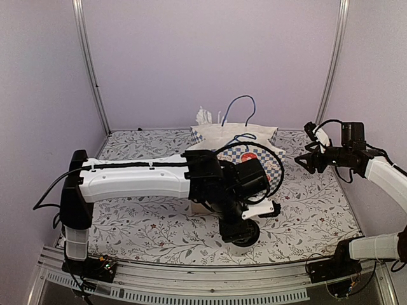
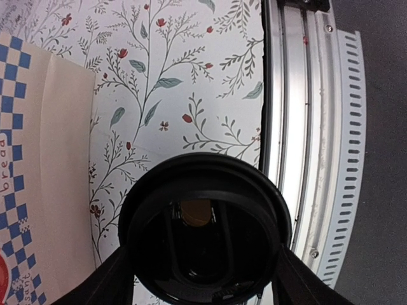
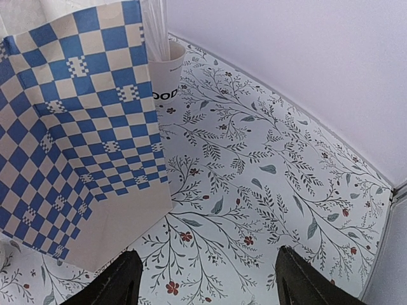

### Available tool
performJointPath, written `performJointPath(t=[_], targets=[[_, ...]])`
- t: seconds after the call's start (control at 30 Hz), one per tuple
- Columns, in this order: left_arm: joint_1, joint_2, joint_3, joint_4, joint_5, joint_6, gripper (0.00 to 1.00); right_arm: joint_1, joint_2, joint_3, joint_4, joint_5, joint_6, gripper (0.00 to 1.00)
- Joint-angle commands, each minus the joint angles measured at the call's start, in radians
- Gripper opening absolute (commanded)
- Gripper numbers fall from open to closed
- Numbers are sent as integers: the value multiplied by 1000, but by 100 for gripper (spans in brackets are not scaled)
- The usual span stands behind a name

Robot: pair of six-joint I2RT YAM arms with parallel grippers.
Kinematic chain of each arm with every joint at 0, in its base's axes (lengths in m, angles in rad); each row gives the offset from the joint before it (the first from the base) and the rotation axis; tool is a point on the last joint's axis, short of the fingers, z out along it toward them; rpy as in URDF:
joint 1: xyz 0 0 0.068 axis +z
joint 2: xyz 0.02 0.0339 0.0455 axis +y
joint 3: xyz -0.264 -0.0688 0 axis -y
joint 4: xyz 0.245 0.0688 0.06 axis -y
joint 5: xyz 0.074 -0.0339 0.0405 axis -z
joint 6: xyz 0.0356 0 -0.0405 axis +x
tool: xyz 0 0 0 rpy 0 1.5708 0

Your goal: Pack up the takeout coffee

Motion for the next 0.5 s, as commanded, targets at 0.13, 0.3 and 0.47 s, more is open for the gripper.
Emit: performJointPath(t=[0.13, 0.3, 0.47], targets=[[1, 27, 11, 26, 27, 3, 63, -5, 11, -6, 2, 0, -21, 75], [1, 27, 8, 28, 21, 3, 66, -5, 2, -7, 3, 1, -26, 75], [0, 22, 8, 28, 16, 5, 98, -5, -6, -8, 0, -2, -31, 75]])
